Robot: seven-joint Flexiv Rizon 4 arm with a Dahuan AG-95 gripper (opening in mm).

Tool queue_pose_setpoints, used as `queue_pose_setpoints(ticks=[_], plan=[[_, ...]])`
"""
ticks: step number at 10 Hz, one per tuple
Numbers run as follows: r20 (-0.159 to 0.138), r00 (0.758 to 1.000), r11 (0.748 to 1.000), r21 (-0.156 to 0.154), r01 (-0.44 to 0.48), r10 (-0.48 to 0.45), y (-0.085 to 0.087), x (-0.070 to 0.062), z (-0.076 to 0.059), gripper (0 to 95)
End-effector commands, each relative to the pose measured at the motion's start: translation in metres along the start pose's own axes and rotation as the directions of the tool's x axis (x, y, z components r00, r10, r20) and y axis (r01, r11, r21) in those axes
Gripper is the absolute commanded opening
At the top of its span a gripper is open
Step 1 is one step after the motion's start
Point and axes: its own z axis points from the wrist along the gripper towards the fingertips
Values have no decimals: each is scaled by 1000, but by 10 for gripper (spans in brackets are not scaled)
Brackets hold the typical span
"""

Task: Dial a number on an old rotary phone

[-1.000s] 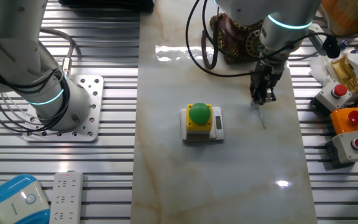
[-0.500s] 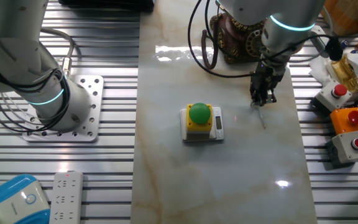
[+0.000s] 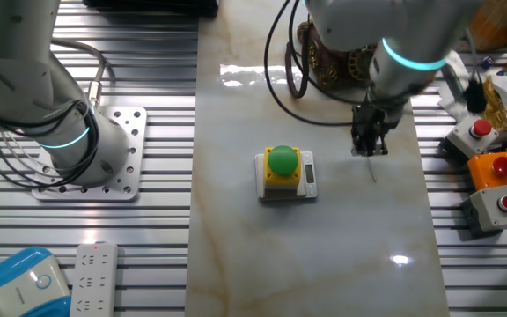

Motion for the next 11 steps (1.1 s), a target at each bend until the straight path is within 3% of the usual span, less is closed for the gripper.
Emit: queue_pose_setpoints(ticks=[1,2,3,10,11], plan=[[16,992,991,-31,126,-126,1,0,0,0],[16,985,985,-28,171,-171,1,0,0,190],[16,980,979,-21,201,-200,1,0,0,190],[9,984,984,-13,180,-180,1,0,0,190],[9,983,983,-12,182,-182,1,0,0,0]])
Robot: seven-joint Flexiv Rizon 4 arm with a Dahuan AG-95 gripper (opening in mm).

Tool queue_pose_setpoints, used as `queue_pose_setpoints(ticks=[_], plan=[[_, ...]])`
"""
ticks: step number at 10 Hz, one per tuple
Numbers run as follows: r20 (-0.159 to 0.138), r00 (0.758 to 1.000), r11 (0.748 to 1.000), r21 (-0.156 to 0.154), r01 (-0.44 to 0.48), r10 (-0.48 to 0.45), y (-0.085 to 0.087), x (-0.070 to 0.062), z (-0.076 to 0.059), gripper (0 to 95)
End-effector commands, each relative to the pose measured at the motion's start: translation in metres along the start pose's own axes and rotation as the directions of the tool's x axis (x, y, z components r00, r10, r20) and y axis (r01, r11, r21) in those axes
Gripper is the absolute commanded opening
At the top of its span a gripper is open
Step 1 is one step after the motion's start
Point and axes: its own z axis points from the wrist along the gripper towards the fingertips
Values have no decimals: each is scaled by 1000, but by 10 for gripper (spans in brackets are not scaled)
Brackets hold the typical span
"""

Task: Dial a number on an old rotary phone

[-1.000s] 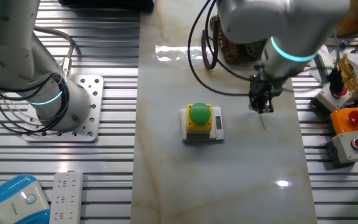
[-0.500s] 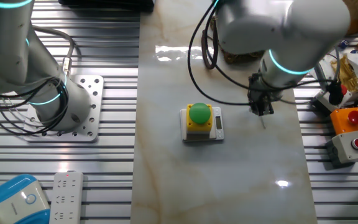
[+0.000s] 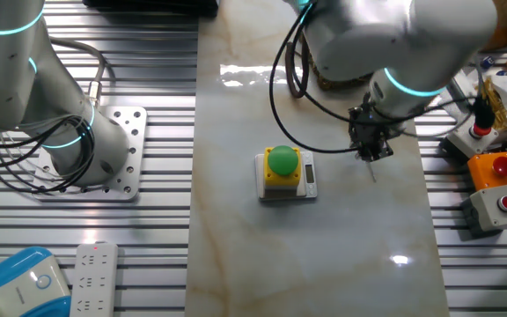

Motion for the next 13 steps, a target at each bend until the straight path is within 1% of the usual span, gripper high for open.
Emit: queue_pose_setpoints(ticks=[1,4,13], plan=[[-2,999,999,1,-45,45,-1,0,0,0],[-1,1000,1000,0,-22,22,-1,0,0,0],[-1,1000,1000,0,-22,22,-1,0,0,0]])
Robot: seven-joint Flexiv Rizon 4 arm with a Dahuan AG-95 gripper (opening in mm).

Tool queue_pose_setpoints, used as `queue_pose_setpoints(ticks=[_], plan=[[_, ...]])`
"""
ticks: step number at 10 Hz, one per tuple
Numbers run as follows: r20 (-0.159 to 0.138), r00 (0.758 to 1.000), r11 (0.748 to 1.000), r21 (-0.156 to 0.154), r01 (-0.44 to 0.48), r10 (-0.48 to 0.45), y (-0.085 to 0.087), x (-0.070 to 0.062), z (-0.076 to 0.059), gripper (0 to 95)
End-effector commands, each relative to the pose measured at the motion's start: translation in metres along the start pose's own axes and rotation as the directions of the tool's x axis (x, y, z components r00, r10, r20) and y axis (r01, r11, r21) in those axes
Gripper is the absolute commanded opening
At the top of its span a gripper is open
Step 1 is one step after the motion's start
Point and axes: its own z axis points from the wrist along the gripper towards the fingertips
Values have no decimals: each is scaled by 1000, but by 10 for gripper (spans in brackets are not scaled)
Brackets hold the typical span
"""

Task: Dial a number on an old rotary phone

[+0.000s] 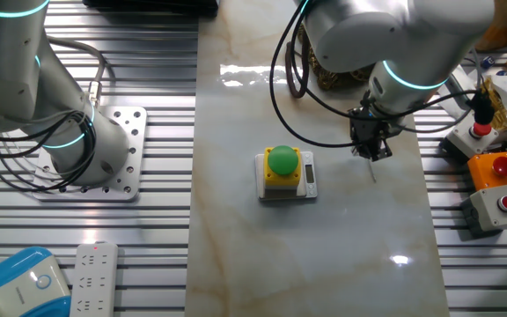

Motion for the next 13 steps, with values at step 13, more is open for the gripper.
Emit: queue_pose_setpoints(ticks=[13], plan=[[6,856,855,49,516,-517,0,-1,1,0]])
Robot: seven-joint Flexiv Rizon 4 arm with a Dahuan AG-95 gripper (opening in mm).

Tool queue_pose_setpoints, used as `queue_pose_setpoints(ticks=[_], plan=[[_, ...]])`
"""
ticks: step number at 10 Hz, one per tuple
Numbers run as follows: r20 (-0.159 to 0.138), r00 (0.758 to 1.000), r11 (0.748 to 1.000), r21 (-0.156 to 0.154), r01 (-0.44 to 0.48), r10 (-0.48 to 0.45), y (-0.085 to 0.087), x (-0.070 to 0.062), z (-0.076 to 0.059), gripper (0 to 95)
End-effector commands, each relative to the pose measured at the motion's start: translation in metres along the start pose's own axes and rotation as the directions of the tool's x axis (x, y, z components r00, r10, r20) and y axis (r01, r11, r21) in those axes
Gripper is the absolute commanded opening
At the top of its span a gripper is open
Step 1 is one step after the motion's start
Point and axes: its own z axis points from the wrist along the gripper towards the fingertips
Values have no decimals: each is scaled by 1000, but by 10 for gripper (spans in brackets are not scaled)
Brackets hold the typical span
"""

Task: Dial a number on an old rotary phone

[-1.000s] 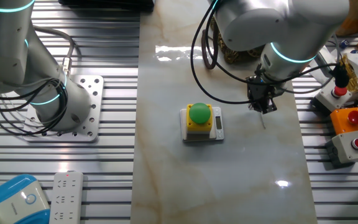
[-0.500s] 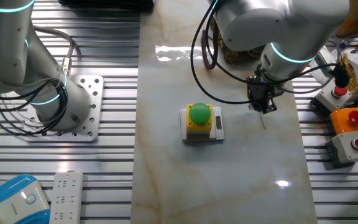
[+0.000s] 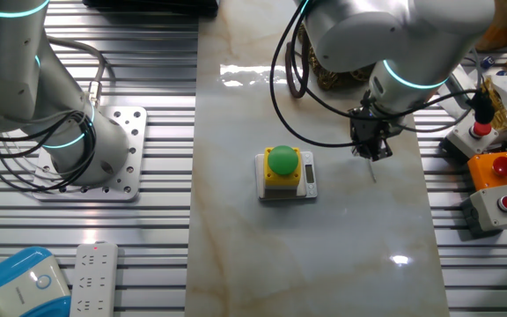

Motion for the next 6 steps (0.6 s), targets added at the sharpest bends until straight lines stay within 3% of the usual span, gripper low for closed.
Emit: queue_pose_setpoints(ticks=[1,3,6], plan=[[3,852,851,56,522,-523,0,0,1,0],[-19,804,802,71,594,-594,0,0,1,0],[-20,790,787,74,613,-613,0,0,1,0]])
